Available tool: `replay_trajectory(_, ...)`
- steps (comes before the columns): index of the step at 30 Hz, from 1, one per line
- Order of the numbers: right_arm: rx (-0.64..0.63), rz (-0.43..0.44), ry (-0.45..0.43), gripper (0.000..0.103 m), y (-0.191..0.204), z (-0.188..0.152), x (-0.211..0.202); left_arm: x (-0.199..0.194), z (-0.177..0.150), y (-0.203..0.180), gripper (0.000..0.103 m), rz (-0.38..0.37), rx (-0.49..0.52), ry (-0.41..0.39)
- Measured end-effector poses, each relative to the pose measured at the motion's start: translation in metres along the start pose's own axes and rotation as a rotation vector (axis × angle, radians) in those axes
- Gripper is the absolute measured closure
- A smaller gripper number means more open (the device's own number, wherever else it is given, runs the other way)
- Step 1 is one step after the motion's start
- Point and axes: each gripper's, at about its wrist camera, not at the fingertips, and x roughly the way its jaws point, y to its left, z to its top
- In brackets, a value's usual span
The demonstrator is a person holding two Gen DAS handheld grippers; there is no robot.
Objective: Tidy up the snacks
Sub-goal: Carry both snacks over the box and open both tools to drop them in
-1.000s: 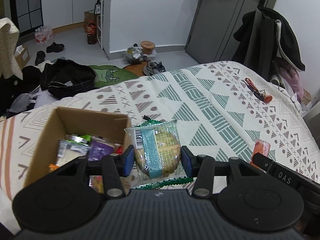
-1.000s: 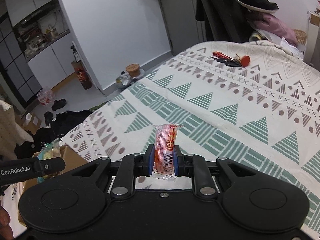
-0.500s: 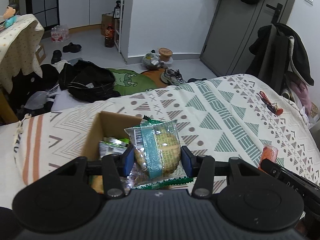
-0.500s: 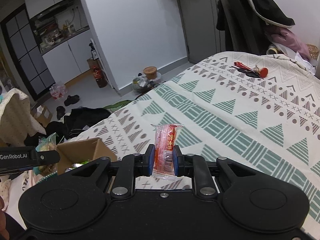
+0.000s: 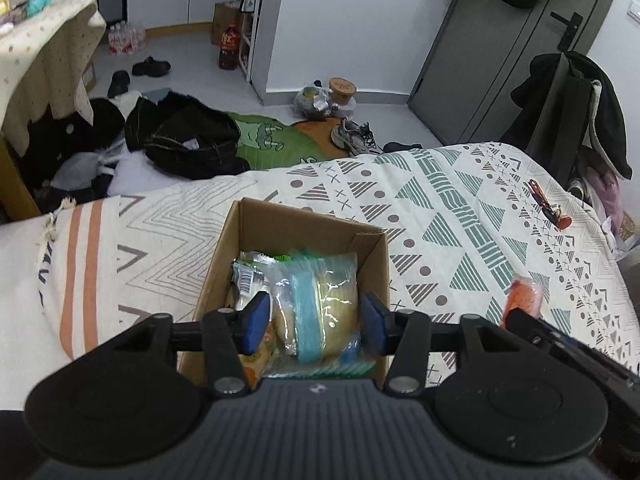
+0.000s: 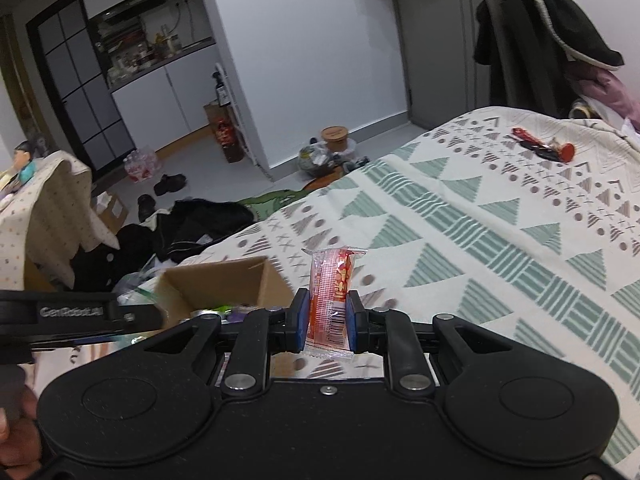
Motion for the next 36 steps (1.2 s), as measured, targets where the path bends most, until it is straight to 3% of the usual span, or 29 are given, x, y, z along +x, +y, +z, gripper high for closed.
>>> replay_trajectory(12,-0.04,0.104,0.036,0.084,0.052,0.0,0.012,-0.003,0.016,0.038,0.035,-0.025,-0.065,-0.009)
replay_trajectory(23,-0.038,0.114,0.074,0.084,0.08,0.015,0.035,-0.001,0.043,0.071,0.033,-0.02,-0.086,-0.011)
replay_trajectory(26,-0.029,0.119,0.045,0.077,0.085,0.025,0.036,-0.002,0.051,0.076,0.032,-0.023,-0.082,-0.011)
replay_trajectory(28,-0.034,0.119,0.031,0.065,0.087,0.032,0.034,-0.003,0.056,0.078,0.031,-0.022,-0.073,-0.013)
replay_trajectory(33,-0.021,0.107,0.031,0.064,0.084,0.04,0.026,-0.006,0.066,0.072,0.026,-0.023,-0.022,0.012)
replay_trajectory(36,-0.004,0.093,0.022,0.053,0.079,0.043,0.016,-0.012,0.07,0.067,0.019,-0.026,0.02,0.012)
